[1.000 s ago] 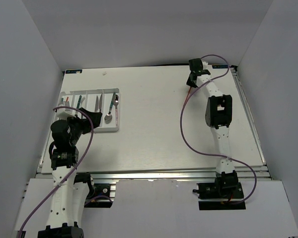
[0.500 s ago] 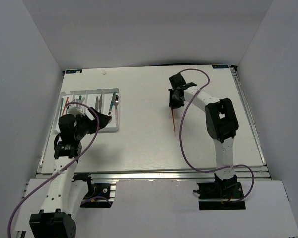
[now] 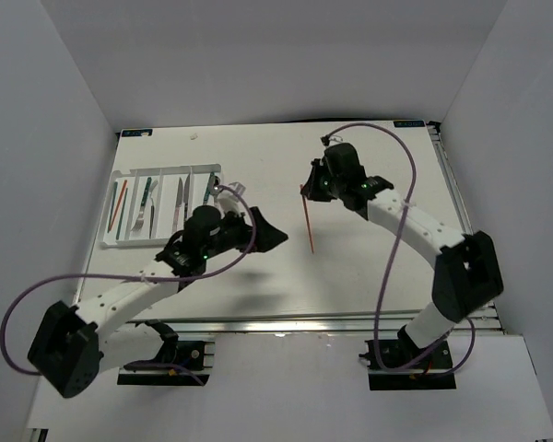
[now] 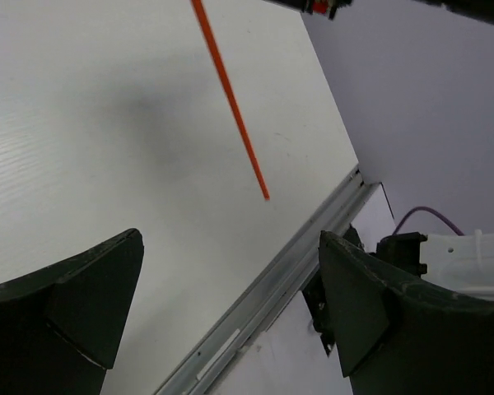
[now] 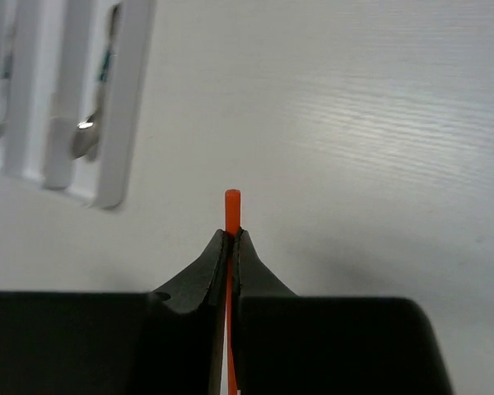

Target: Sort the eating utensils into containers

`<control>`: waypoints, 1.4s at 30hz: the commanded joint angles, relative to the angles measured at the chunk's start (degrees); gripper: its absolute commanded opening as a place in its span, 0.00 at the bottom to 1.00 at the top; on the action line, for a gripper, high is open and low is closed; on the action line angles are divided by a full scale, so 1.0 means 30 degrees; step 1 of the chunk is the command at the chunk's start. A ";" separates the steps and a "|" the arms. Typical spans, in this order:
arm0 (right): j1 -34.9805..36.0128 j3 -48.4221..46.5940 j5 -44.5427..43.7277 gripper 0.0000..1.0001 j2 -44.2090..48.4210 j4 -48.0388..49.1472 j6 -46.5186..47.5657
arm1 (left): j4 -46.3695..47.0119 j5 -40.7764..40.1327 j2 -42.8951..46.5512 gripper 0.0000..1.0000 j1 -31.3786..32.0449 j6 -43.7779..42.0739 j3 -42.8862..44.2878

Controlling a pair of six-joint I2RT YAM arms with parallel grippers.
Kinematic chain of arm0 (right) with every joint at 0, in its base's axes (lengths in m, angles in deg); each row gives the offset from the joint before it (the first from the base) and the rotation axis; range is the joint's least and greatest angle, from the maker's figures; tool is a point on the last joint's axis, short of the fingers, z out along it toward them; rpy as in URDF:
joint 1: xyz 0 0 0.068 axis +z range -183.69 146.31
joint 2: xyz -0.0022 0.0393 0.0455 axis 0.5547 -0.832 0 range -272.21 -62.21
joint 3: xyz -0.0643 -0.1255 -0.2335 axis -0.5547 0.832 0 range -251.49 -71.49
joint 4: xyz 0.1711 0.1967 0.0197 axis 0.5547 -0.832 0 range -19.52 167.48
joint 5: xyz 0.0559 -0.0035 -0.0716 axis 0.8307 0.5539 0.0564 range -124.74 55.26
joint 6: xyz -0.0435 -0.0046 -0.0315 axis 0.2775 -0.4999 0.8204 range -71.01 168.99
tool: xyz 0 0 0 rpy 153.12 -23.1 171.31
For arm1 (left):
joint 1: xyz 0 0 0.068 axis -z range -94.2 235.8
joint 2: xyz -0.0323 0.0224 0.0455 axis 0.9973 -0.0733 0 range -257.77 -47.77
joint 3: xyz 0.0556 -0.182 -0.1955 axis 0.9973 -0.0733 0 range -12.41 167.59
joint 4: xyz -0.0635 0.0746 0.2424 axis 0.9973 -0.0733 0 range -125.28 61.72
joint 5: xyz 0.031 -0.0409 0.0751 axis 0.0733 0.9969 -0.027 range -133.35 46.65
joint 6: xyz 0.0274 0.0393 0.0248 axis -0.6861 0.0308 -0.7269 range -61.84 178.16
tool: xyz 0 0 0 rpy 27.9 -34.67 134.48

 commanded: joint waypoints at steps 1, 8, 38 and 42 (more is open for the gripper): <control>0.0848 0.1868 0.1383 0.00 0.3077 0.4086 -0.2318 | 0.2593 -0.0598 -0.2107 0.95 0.1330 -0.0171 0.2247; 0.3074 0.2839 0.0799 0.00 0.5104 0.5033 -0.3142 | 0.2742 -0.1182 -0.4460 0.84 0.1831 -0.0377 0.4040; -0.0205 0.9632 0.2638 0.89 1.3239 -0.0212 -0.1793 | -0.4621 -2.4007 -1.1040 0.00 -1.2872 -1.8652 1.0277; -0.0146 1.0399 0.3787 0.89 1.5092 -0.1404 -0.1766 | -0.3497 -2.3830 -1.4789 0.00 -1.3696 -2.0707 1.2411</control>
